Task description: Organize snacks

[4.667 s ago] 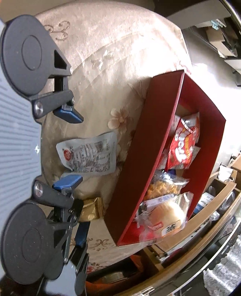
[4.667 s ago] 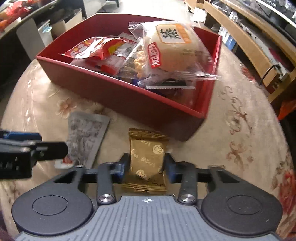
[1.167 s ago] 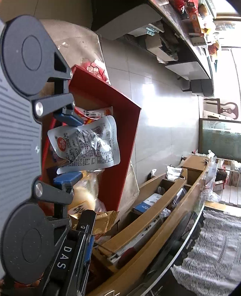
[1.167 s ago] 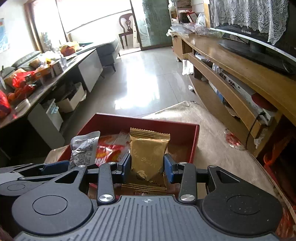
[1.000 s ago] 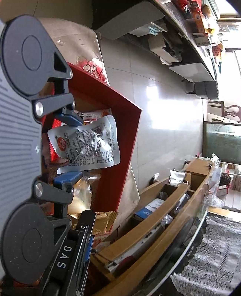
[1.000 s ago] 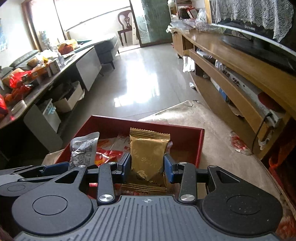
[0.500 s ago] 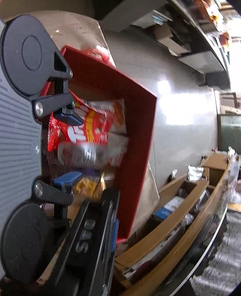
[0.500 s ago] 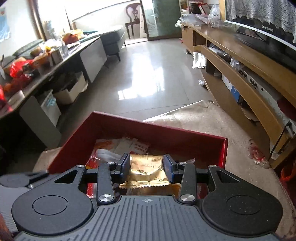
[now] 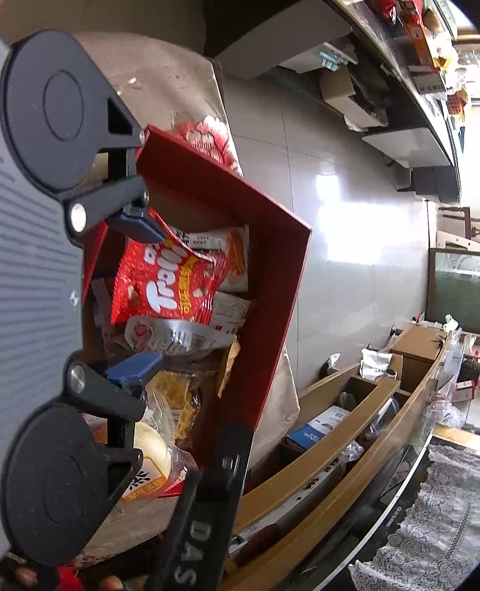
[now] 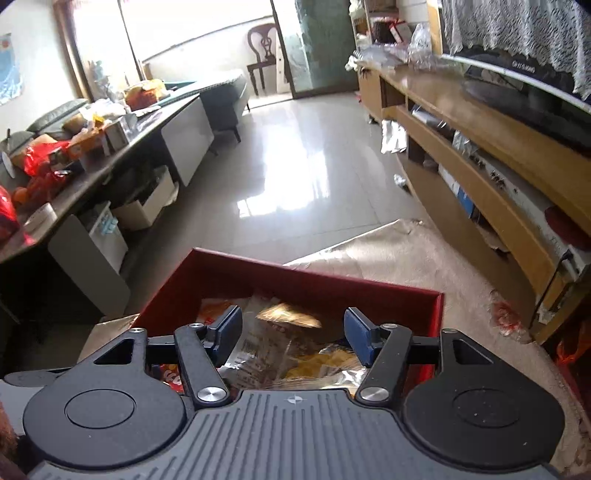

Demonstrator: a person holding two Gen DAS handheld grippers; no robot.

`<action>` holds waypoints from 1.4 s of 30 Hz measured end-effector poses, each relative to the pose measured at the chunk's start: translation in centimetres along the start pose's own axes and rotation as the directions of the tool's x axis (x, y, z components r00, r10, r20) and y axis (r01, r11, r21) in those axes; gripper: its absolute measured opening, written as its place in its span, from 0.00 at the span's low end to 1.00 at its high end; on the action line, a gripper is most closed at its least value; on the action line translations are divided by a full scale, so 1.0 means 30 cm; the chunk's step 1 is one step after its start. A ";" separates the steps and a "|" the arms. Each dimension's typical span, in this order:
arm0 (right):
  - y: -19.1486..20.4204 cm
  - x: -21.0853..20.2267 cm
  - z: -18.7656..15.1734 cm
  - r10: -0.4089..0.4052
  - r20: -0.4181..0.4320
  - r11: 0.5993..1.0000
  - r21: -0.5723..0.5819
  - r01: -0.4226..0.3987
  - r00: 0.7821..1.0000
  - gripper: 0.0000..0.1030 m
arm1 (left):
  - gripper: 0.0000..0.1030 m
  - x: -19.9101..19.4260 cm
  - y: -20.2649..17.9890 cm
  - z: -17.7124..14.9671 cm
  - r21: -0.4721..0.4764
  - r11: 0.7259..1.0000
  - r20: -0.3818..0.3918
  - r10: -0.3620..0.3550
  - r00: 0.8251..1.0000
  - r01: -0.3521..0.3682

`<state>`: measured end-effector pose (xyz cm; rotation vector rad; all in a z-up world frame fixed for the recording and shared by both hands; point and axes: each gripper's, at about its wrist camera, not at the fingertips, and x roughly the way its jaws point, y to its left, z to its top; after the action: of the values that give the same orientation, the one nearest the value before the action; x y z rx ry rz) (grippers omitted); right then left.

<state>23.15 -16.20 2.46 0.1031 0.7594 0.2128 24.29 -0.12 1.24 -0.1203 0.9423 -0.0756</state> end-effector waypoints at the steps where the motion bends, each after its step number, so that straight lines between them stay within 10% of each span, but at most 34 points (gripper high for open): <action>1: -0.006 -0.009 -0.001 -0.003 0.003 1.000 0.005 0.003 1.000 0.67 | 0.64 -0.005 0.004 -0.003 -0.003 1.000 0.002 0.003 1.000 -0.003; 23: -0.005 -0.205 -0.194 -0.083 0.009 0.997 -0.005 0.083 0.997 0.73 | 0.69 -0.167 -0.011 -0.161 0.018 0.999 0.050 0.027 0.998 -0.028; 42: -0.030 -0.363 -0.361 -0.116 0.043 0.993 0.026 0.115 0.992 0.76 | 1.00 -0.340 0.021 -0.330 -0.033 0.999 0.181 0.036 0.983 -0.031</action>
<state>8.12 -19.39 1.81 0.0851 0.7214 0.0910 10.29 1.01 3.58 -0.1363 0.7630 -0.0189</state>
